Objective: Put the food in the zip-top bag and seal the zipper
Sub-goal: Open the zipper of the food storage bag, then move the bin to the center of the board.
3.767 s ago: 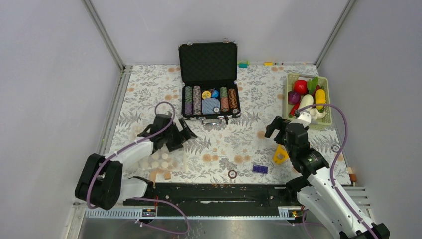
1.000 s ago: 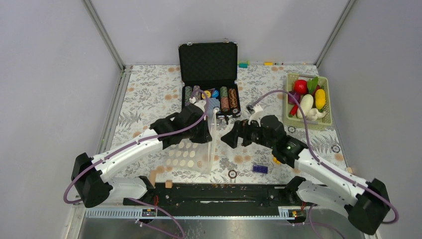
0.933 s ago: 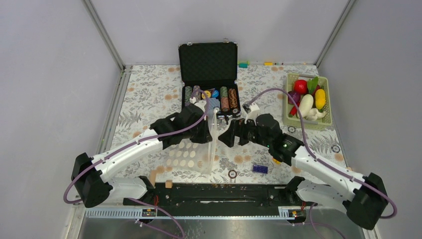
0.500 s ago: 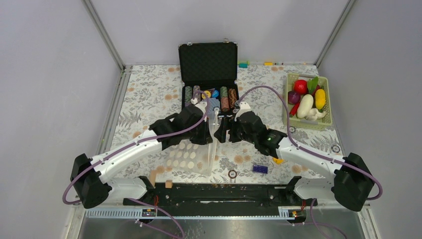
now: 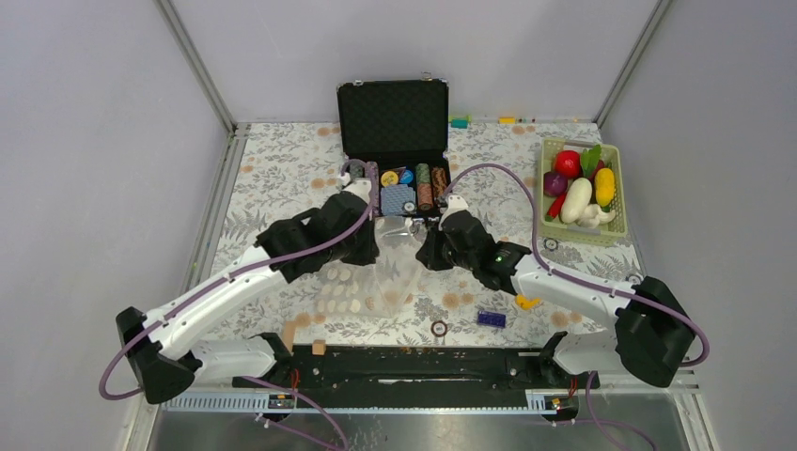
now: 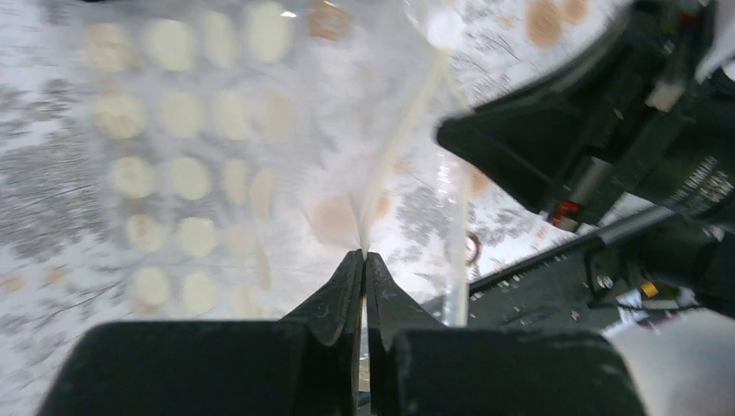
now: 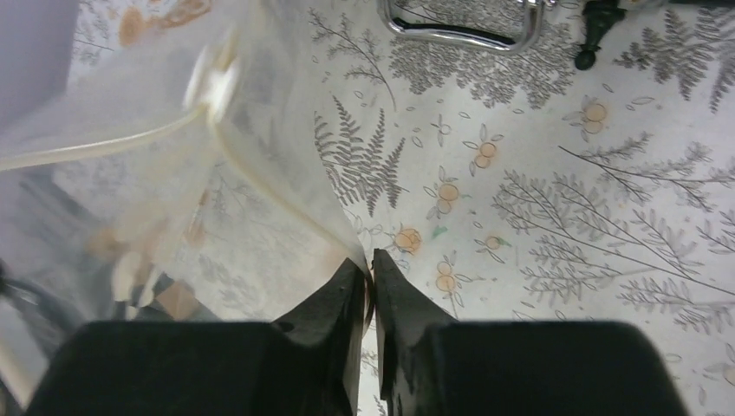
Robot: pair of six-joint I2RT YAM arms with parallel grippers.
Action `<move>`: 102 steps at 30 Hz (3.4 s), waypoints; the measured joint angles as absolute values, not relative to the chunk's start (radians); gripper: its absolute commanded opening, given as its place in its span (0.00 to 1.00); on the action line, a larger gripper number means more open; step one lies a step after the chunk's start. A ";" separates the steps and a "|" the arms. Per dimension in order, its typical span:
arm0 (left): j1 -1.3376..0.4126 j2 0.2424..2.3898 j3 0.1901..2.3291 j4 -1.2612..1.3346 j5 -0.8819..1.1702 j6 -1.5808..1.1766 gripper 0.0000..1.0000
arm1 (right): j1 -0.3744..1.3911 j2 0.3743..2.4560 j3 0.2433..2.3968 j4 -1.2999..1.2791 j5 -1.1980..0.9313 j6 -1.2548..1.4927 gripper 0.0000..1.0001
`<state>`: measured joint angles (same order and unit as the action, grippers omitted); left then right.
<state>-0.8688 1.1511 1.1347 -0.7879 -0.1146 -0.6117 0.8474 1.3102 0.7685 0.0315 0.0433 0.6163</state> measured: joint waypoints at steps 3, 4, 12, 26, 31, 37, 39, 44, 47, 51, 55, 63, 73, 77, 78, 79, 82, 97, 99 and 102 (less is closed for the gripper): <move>-0.869 1.137 1.196 -0.897 -0.248 -0.629 0.01 | 0.849 1.290 0.790 -0.053 0.086 0.584 0.11; -0.869 1.128 1.207 -0.929 -0.288 -0.636 0.02 | 0.850 1.276 0.797 -0.083 0.101 0.572 0.08; -0.878 1.115 1.241 -1.111 -0.503 -0.725 0.09 | 0.869 1.113 0.904 -0.257 0.208 0.472 0.00; -0.870 1.152 1.139 -0.917 -0.283 -0.607 0.74 | 0.861 1.116 0.904 -0.317 0.091 0.424 0.00; -0.870 1.161 1.101 -0.788 -0.142 -0.579 0.84 | 0.860 1.139 0.918 -0.317 0.060 0.452 0.00; -0.876 1.233 1.082 -0.662 -0.029 -0.580 0.77 | 0.860 1.141 0.923 -0.317 0.059 0.531 0.00; -0.889 1.283 1.096 -0.664 -0.038 -0.581 0.66 | 0.860 1.141 0.923 -0.317 0.059 0.546 0.00; -0.931 1.362 1.173 -0.754 -0.148 -0.583 0.20 | 0.860 1.141 0.923 -0.320 0.064 0.550 0.00; -0.944 1.364 1.230 -0.860 -0.269 -0.596 0.00 | 0.860 1.140 0.933 -0.354 0.096 0.529 0.00; -0.945 1.361 1.317 -1.026 -0.455 -0.640 0.00 | 0.858 1.130 0.939 -0.405 0.173 0.493 0.00; -0.960 1.353 1.373 -1.123 -0.558 -0.675 0.00 | 0.851 1.127 0.958 -0.398 0.188 0.469 0.00; -0.966 1.309 1.347 -1.063 -0.543 -0.650 0.00 | 0.760 1.163 0.974 -0.337 0.126 0.429 0.14; -0.924 1.418 1.287 -0.886 -0.436 -0.649 0.00 | 0.712 1.171 0.971 -0.351 0.040 0.345 1.00; -0.910 1.464 1.292 -0.852 -0.428 -0.656 0.00 | 0.645 1.082 0.974 -0.398 0.081 0.339 1.00; -0.907 1.468 1.292 -0.847 -0.425 -0.656 0.00 | 0.605 1.056 0.982 -0.418 0.096 0.342 1.00; -0.901 1.469 1.292 -0.840 -0.419 -0.656 0.00 | 0.569 1.039 0.990 -0.432 0.111 0.345 1.00; -0.882 1.470 1.292 -0.820 -0.399 -0.654 0.00 | 0.422 1.018 1.025 -0.464 0.159 0.363 1.00; -0.832 1.399 1.196 -0.735 -0.317 -0.635 0.00 | 0.047 1.764 1.386 -0.524 0.212 0.309 0.80; -0.828 1.390 1.188 -0.734 -0.311 -0.628 0.00 | 0.043 1.822 1.394 -0.556 0.230 0.301 0.76; -0.825 1.388 1.185 -0.734 -0.306 -0.621 0.00 | 0.044 1.845 1.394 -0.582 0.234 0.290 0.50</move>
